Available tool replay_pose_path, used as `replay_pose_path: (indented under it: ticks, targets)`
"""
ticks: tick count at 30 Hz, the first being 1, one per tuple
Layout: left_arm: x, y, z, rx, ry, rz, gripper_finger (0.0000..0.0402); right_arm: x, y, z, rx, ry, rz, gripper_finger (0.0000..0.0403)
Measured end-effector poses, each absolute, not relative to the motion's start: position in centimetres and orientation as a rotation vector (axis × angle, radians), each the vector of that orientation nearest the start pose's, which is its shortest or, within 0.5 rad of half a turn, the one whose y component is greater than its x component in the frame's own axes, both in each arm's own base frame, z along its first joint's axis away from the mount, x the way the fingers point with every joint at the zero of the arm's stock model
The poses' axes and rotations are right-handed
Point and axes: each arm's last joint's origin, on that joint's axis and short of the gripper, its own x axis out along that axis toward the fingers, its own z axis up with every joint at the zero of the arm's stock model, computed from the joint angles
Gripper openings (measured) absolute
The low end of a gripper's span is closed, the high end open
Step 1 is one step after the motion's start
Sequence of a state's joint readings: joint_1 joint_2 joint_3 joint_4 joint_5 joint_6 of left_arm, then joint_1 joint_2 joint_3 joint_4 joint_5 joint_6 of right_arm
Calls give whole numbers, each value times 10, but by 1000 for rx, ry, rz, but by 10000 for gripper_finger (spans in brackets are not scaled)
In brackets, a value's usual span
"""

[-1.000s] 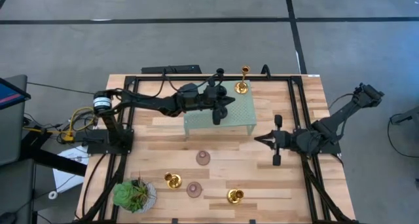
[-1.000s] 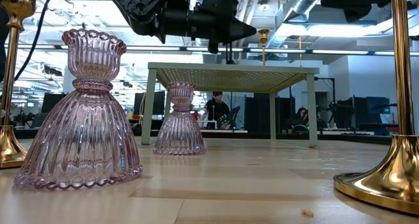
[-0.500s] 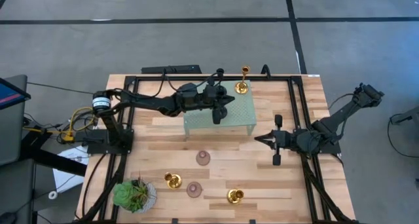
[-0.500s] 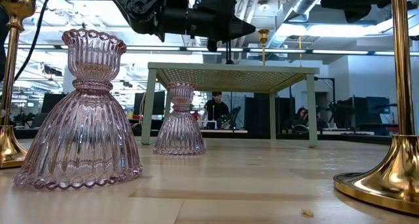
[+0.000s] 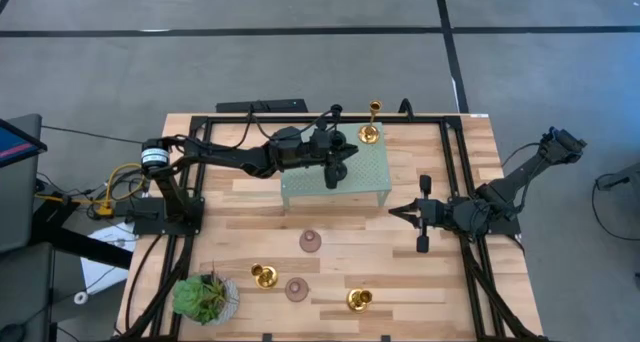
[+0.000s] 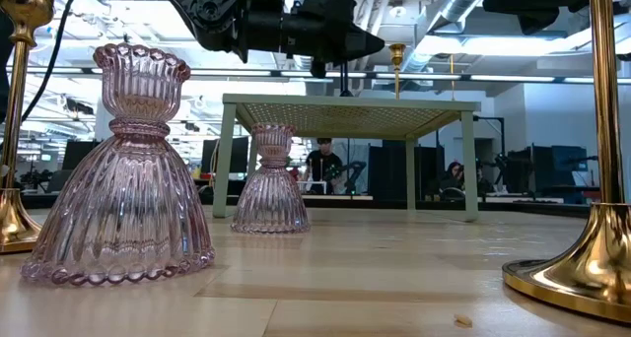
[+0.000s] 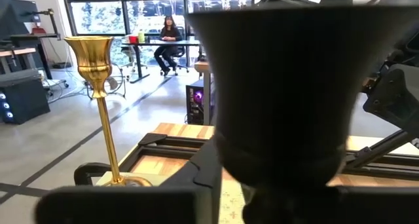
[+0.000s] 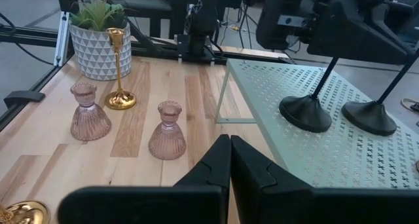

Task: Pick & Place candle stick holders
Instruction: Put the black candle holder on the shelf aligned with the other black candle holder

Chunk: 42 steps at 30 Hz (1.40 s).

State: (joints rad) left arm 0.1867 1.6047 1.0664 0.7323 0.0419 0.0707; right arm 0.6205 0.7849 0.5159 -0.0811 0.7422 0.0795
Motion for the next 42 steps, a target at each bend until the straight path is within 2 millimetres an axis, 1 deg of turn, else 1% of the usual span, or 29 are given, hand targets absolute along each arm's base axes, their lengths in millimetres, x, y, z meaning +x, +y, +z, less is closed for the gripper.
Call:
replay_pose_path:
  ticks: [6, 9, 15, 28, 32, 35, 38, 42]
  targets:
    - [359, 67, 310, 91, -170, 151, 121, 149, 82, 252, -142, 267, -131, 0]
    - [359, 66, 310, 90, -164, 150, 148, 149, 82, 252, -141, 267, -131, 0]
    - [359, 67, 306, 88, -121, 150, 177, 149, 82, 252, -142, 267, -130, 0]
    - [359, 68, 304, 87, -106, 154, 248, 149, 82, 252, -142, 267, -130, 0]
    - [359, 68, 304, 86, -105, 153, 263, 149, 82, 252, -145, 271, -130, 0]
    - [359, 68, 303, 82, -91, 153, 266, 148, 82, 251, -149, 279, -131, 0]
    - [357, 68, 303, 77, -53, 152, 264, 148, 82, 251, -137, 280, -132, 0]
    - [347, 66, 310, 73, -1, 150, 262, 148, 82, 250, -140, 286, -133, 0]
